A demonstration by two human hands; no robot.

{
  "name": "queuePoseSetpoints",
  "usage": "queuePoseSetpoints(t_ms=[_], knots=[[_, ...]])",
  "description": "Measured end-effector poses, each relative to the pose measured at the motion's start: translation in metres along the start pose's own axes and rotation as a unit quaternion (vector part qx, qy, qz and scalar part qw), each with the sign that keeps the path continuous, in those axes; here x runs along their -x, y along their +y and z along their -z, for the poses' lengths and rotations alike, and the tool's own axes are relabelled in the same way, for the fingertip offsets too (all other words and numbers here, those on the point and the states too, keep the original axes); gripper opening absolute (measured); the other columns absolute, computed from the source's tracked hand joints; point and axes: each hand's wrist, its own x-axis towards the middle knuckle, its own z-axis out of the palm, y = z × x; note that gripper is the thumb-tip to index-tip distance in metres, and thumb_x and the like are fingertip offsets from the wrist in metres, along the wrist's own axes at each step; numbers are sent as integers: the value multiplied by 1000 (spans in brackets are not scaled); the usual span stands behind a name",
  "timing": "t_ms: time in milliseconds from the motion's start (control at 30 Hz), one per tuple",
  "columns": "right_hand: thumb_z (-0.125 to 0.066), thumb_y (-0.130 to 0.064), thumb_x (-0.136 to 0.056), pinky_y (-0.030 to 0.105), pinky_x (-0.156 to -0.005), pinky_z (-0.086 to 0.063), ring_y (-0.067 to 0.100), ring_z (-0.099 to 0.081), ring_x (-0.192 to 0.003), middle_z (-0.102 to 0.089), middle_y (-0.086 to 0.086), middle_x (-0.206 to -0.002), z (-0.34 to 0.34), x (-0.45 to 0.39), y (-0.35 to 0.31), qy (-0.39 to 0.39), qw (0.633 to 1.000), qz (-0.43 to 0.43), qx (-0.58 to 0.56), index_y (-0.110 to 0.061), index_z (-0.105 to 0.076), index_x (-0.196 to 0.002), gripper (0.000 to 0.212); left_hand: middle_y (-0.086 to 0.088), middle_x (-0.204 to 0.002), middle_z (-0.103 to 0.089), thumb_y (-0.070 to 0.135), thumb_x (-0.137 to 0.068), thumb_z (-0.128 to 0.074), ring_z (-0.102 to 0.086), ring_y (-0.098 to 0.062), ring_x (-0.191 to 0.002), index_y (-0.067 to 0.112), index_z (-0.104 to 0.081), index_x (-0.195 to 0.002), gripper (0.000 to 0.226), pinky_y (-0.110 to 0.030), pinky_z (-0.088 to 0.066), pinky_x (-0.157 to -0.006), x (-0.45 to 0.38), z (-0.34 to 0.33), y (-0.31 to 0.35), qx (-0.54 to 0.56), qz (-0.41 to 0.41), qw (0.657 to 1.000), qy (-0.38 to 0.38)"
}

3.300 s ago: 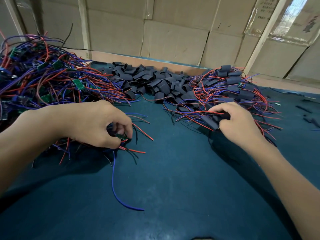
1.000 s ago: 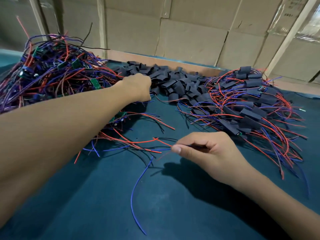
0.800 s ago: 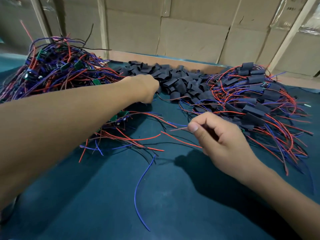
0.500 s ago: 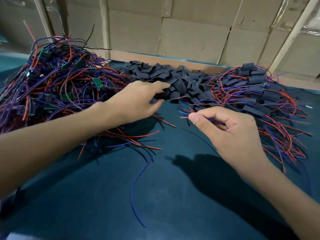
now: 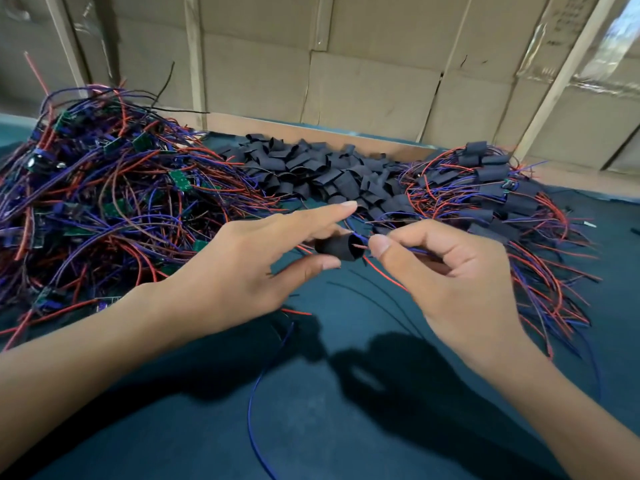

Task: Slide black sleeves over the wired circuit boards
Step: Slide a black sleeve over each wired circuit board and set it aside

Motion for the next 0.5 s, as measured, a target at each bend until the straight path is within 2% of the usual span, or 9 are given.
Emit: queuePoseSetpoints(t_ms=[33, 67, 133, 167, 233, 300, 400, 433, 500], knots=[[-75, -18, -90, 30, -49, -24, 8, -34, -53, -49, 10, -55, -1, 1, -1, -3, 1000, -3, 4, -15, -72, -73, 17, 25, -123, -58, 29, -95, -66, -55, 14, -118, 20, -47, -147, 56, -9, -38, -105, 0, 0, 1, 0, -1, 1000, 6], [-76, -18, -90, 28, -49, -23, 8, -34, -52, -49, 7, -54, -1, 1, 0, -3, 1000, -3, 4, -15, -71, -73, 18, 24, -121, -59, 28, -95, -66, -55, 15, -117, 20, -47, -146, 55, -8, -39, -104, 0, 0, 2, -1, 2, 1000, 12], [-75, -17, -89, 14, -47, -22, 1, -31, -47, -46, -12, -50, 0, 0, 1, -5, 1000, -2, -2, -16, -70, -72, 18, 23, -121, -60, 28, -95, -67, -56, 14, -115, 19, -49, -145, 54, -9, -40, -104, -1, 0, 2, -6, 10, 1000, 23], [-74, -16, -89, 9, -47, -23, 0, -32, -44, -46, -16, -49, 0, 0, 1, -8, 1000, -3, -6, -17, -69, -71, 19, 23, -121, -60, 27, -94, -69, -56, 13, -116, 18, -51, -144, 54, -10, -40, -104, -1, 0, 2, -7, 12, 1000, 25], [-74, -14, -90, 7, -48, -27, -1, -36, -44, -50, -18, -51, 0, 0, 3, -16, 1000, 2, -8, -19, -69, -73, 19, 21, -122, -61, 24, -92, -72, -59, 10, -115, 16, -53, -141, 53, -13, -43, -104, -1, 0, 3, -6, 5, 1000, 29], [-75, -17, -90, 13, -50, -30, -1, -40, -50, -56, -15, -56, -1, 0, 5, -32, 999, 5, 3, -17, -71, -75, 15, 13, -118, -66, 22, -90, -74, -65, -2, -107, 15, -58, -136, 48, -24, -50, -99, -1, -2, 5, -11, -22, 999, 26], [-72, -31, -89, 34, -46, -30, 22, -36, -49, -51, 7, -56, 2, -1, 10, -97, 994, -14, 57, -16, -71, -76, 21, 0, -99, -72, 11, -90, -74, -65, -18, -86, 9, -70, -122, 32, -41, -53, -78, 1, -5, 3, -38, -75, 996, 6], [-70, -37, -89, 37, -47, -30, 25, -37, -49, -49, 10, -55, 4, -3, 12, -126, 989, -28, 72, -18, -71, -75, 24, -3, -93, -72, 8, -89, -74, -64, -20, -81, 7, -72, -118, 29, -42, -52, -74, 1, -5, 2, -46, -85, 995, -1], [-64, -49, -89, 33, -47, -29, 19, -37, -47, -51, 13, -55, 8, -6, 14, -176, 978, -66, 87, -22, -74, -76, 31, -4, -88, -71, 5, -89, -73, -62, -21, -76, 7, -74, -114, 25, -43, -51, -71, 0, -4, 1, -50, -88, 995, -6]])
